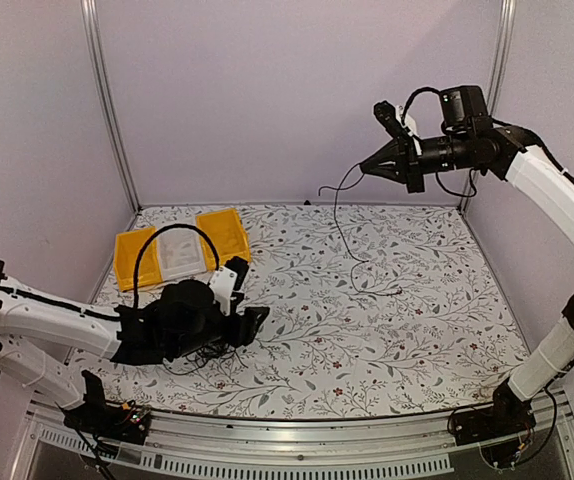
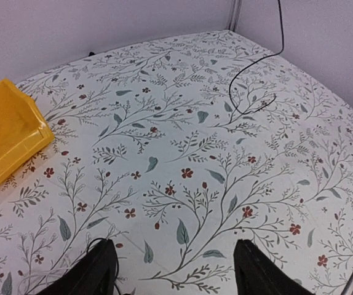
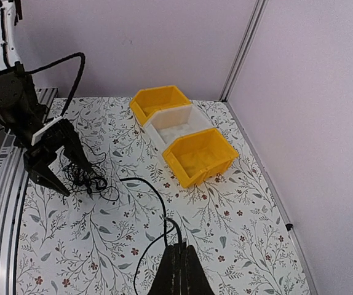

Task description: Untangle the cables

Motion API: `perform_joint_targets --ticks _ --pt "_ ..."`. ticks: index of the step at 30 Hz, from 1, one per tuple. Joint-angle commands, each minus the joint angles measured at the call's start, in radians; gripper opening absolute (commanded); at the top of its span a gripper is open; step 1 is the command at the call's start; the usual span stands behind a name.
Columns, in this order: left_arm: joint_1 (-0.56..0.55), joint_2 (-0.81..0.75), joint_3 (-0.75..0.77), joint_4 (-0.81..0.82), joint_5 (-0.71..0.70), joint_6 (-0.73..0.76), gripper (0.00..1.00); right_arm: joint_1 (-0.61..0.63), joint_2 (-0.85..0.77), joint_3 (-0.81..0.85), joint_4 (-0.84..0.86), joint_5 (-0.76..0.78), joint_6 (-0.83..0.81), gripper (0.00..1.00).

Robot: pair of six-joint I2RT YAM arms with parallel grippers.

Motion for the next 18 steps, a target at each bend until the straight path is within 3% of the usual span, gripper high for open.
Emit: perform_joint_targets --ticks 1,7,13,18 --pt "-0.024 -0.095 0.043 -0.035 0.056 0.107 0.65 0.055 -0.03 -0.05 0.033 0.018 -0.027 0.0" --pt "-0.024 -0.184 -0.016 0.184 0.113 0.229 0.62 0.166 -0.009 -0.045 -0.03 0.049 -0.08 0.0" --pt "-0.016 -0.164 -0.052 0.36 0.201 0.32 0.58 0.237 0.016 0.012 -0.067 0.045 -0.086 0.0" --pt "0.012 -0.111 -0.005 0.395 0.288 0.321 0.52 0.28 0.029 0.038 -0.104 0.043 -0.102 0.0"
